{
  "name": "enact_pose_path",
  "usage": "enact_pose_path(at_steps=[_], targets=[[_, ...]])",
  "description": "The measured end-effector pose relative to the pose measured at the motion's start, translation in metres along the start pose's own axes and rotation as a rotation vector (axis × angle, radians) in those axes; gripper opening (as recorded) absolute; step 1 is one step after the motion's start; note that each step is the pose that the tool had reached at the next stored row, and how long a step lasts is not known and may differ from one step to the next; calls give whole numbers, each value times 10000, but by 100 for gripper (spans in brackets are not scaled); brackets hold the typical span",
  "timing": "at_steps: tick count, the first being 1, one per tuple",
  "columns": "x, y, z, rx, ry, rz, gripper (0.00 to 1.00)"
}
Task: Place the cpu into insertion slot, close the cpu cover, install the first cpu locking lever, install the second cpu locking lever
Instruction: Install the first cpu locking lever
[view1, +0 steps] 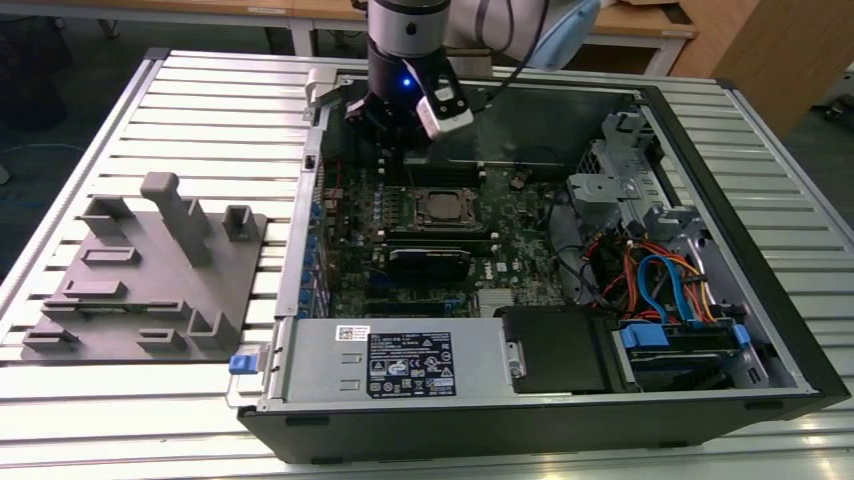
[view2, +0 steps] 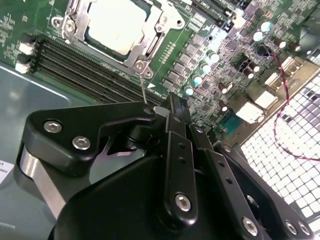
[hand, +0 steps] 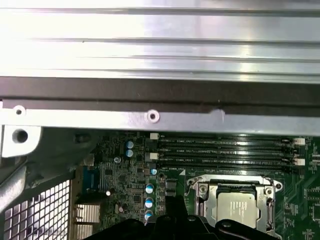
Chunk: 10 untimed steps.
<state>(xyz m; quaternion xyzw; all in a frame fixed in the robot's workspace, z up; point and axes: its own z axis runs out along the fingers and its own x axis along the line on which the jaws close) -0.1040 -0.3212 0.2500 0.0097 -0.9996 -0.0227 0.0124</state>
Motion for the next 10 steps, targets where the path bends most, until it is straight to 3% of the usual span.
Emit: enact_pose_path(at_steps=[10], targets=[[-1, 84, -13, 3, -16, -140, 10]])
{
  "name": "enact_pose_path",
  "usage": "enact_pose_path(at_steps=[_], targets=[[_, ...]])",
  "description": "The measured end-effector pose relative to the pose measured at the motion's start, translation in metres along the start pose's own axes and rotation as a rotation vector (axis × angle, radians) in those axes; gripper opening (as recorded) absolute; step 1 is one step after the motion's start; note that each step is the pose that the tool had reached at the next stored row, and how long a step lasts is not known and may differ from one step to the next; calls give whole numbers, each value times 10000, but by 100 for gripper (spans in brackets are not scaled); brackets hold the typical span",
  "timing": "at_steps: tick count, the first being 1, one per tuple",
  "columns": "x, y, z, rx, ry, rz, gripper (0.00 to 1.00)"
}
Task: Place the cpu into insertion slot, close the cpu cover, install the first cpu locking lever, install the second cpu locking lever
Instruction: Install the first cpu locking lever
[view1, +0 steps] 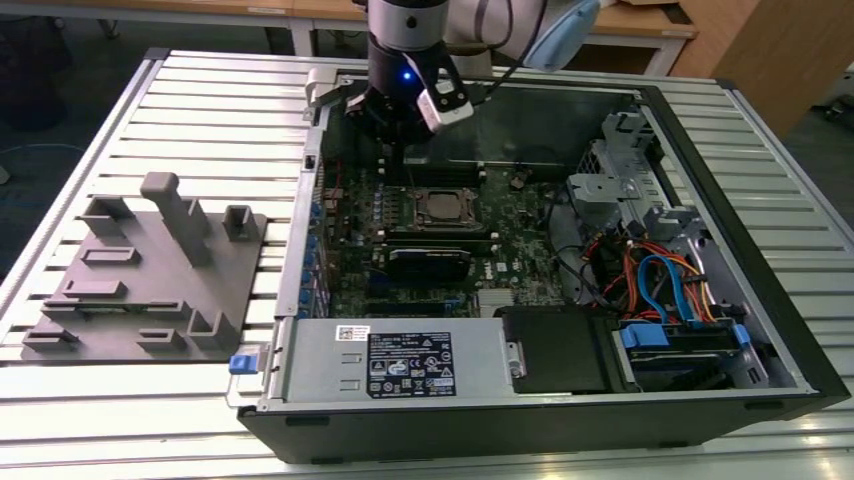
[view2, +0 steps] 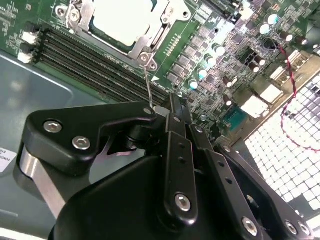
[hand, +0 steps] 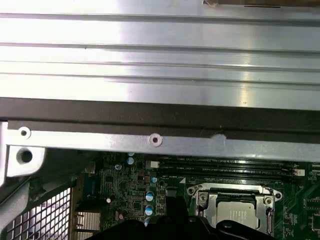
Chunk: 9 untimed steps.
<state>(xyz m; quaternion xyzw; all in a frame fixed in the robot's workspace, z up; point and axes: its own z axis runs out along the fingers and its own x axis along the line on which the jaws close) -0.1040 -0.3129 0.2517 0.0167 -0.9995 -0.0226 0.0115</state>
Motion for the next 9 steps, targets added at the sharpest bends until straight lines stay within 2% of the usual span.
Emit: enact_pose_path(at_steps=[4, 9], targets=[[-1, 28, 0, 3, -15, -59, 10], [-1, 29, 2, -1, -79, -100, 10]])
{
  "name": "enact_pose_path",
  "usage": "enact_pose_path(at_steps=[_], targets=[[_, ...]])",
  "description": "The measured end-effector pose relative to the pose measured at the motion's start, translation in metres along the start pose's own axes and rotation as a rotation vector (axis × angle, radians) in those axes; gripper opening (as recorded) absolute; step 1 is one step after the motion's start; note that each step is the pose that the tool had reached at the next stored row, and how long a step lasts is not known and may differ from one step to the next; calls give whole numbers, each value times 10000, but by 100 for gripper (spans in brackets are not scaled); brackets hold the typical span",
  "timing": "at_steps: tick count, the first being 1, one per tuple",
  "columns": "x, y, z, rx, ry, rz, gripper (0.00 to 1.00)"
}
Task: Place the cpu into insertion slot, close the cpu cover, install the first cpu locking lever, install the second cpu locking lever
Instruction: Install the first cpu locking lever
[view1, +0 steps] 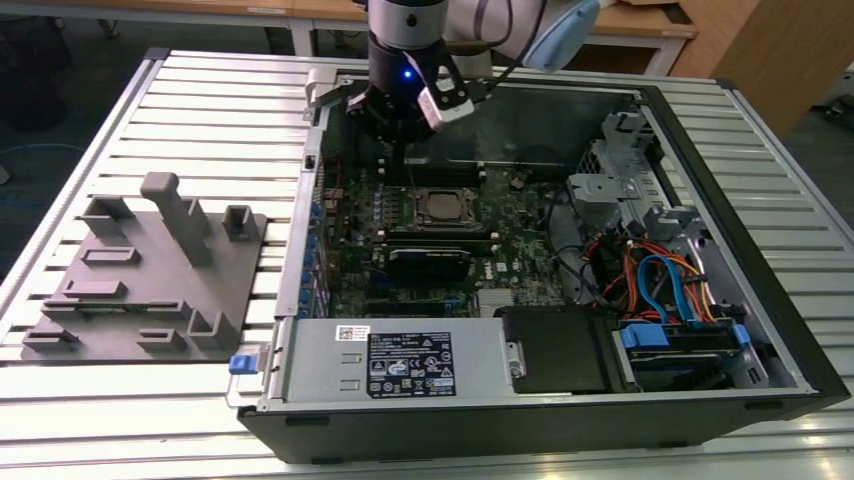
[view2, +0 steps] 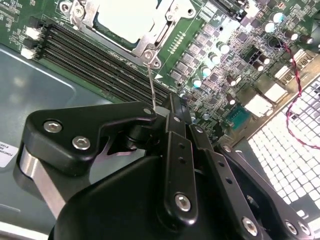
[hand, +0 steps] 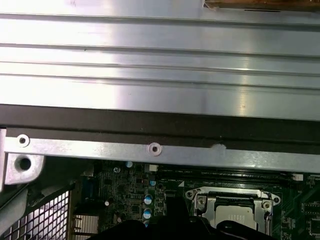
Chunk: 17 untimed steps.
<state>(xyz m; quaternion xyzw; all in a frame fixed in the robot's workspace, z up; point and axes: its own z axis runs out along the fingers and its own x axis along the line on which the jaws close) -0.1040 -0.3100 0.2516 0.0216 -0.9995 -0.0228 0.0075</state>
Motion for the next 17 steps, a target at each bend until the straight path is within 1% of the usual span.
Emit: enact_pose_path(at_steps=[6, 13, 17], targets=[[-23, -1, -1, 2, -2, -11, 10], [-80, -4, 0, 1, -3, -11, 10], [-127, -6, 4, 1, -3, -10, 10]])
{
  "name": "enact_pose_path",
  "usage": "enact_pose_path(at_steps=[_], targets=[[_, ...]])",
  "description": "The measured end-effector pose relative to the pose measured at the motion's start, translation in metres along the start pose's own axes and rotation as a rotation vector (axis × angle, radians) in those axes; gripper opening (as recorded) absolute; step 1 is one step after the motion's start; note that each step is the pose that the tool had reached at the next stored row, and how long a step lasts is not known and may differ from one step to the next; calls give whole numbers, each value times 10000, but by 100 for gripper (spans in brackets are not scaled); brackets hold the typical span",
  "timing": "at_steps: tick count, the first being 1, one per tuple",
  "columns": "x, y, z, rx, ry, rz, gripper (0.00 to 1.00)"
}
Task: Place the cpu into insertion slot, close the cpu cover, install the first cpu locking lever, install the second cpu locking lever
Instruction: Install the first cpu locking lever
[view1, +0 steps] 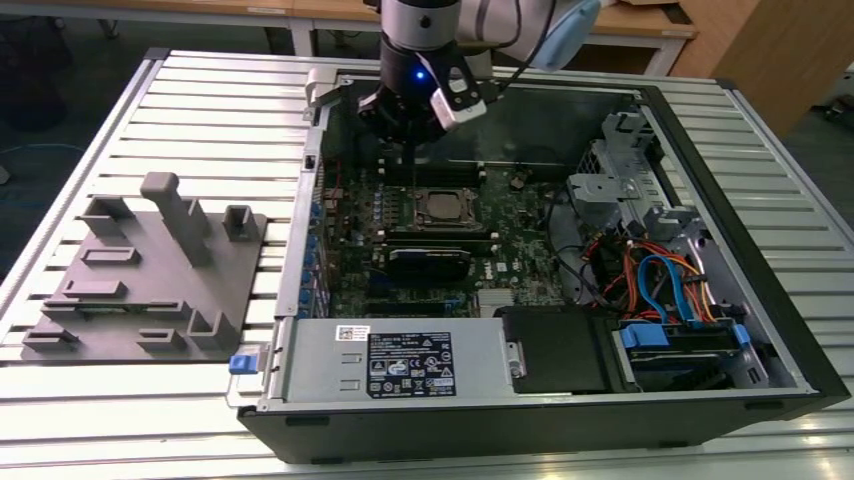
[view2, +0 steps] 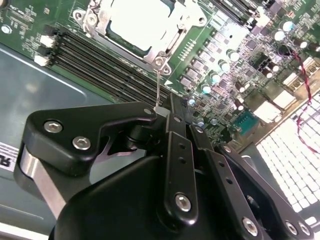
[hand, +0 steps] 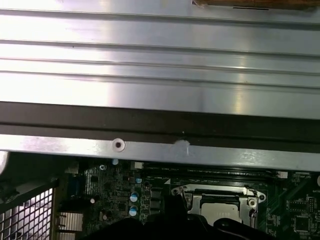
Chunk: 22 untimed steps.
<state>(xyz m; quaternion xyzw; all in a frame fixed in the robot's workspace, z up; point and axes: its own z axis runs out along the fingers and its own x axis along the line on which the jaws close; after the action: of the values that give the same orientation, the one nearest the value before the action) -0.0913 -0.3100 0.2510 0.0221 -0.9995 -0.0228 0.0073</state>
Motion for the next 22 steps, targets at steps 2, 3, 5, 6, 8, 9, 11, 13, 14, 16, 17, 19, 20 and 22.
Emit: enact_pose_path(at_steps=[2, 3, 5, 6, 8, 9, 11, 13, 14, 16, 17, 19, 20, 22], targets=[[-23, -1, 2, 0, 0, -1, 10], [-31, -2, 3, -1, -1, -2, 10], [-60, -3, 5, 1, 0, -1, 10], [-91, -4, 6, 0, 1, 0, 10], [-117, -6, 10, -1, -1, -1, 10], [-126, -6, 12, -2, -1, -1, 10], [-135, -7, 15, 0, -1, -1, 10], [-136, -7, 16, 1, -3, -1, 10], [-136, -8, 19, -43, -7, -2, 10], [-138, -18, 26, -246, -17, -3, 10], [-139, -28, 31, -317, -19, 3, 10], [-140, -42, 44, -346, -30, 74, 10], [-140, -48, 51, -348, -37, 120, 10], [-144, -55, 72, -354, -47, 199, 10]])
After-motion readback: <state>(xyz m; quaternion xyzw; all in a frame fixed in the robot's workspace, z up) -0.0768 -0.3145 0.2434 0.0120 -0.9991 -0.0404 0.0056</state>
